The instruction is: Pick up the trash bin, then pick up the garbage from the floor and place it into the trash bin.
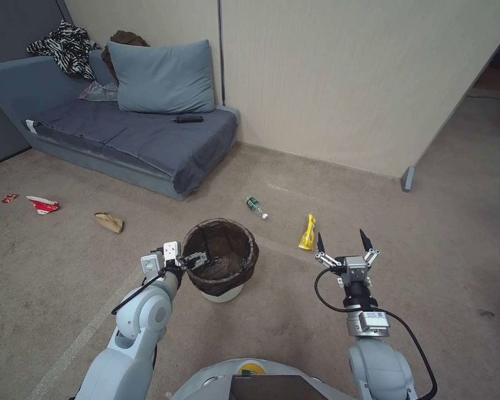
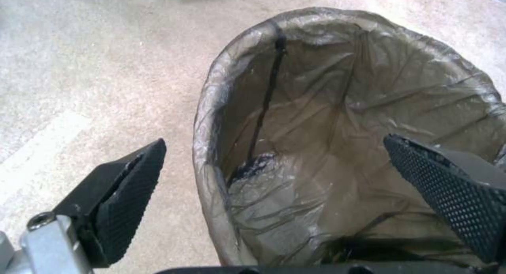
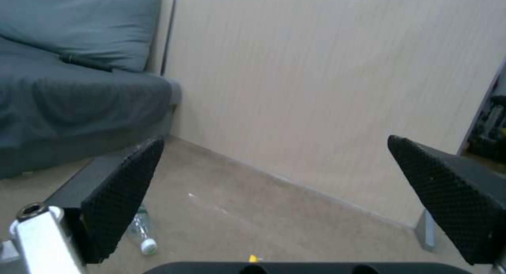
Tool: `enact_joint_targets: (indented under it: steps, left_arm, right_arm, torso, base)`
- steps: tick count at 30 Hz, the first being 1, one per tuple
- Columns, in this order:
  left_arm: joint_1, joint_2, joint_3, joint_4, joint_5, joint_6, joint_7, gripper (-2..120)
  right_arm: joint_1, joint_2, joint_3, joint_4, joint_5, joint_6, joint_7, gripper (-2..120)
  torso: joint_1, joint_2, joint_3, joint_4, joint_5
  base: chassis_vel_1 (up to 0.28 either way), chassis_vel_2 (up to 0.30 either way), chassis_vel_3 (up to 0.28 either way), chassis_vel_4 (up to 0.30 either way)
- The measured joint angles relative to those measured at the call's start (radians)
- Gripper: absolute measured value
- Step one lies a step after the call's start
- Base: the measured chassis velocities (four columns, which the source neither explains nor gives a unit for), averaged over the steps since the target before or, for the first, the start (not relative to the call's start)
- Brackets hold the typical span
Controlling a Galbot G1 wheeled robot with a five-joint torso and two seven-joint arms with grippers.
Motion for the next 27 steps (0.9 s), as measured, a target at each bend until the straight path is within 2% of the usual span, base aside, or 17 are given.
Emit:
enact_joint_targets:
  steps: [20, 23, 24, 26, 27]
  left_arm:
    - [-0.021, -0.007, -0.007, 0.077, 0.013, -0.001, -0.001, 99]
    - [-0.034, -0.012, -0.007, 0.104, 0.013, -0.004, -0.001, 94]
    - [-0.04, -0.014, -0.008, 0.115, 0.013, -0.006, -0.001, 89]
    - [-0.04, -0.014, -0.008, 0.115, 0.013, -0.006, -0.001, 89]
    - [-0.051, -0.018, -0.009, 0.136, 0.009, -0.007, -0.002, 79]
  right_arm:
    - [-0.005, 0.0, 0.0, 0.008, -0.002, 0.002, -0.001, 100]
    - [-0.007, 0.0, 0.001, 0.008, -0.002, 0.004, -0.002, 100]
    - [-0.008, 0.0, 0.001, 0.008, -0.002, 0.004, -0.002, 100]
    - [-0.008, 0.0, 0.001, 0.008, -0.002, 0.004, -0.002, 100]
    - [-0.008, 0.0, 0.002, 0.006, -0.003, 0.007, -0.002, 100]
  torso:
    - [0.0, 0.0, 0.0, 0.0, -0.0001]
    - [0.0, 0.0, 0.0, -0.0001, -0.0002]
    - [0.0, 0.0, 0.0, -0.0001, -0.0001]
    - [0.0, 0.0, 0.0, -0.0001, -0.0001]
    - [0.0, 0.0, 0.0, 0.0, 0.0]
  base:
    - [0.0, 0.0, 0.0, 0.0]
    - [0.0, 0.0, 0.0, 0.0]
    - [0.0, 0.0, 0.0, 0.0]
    - [0.0, 0.0, 0.0, 0.0]
    - [0.0, 0.0, 0.0, 0.0]
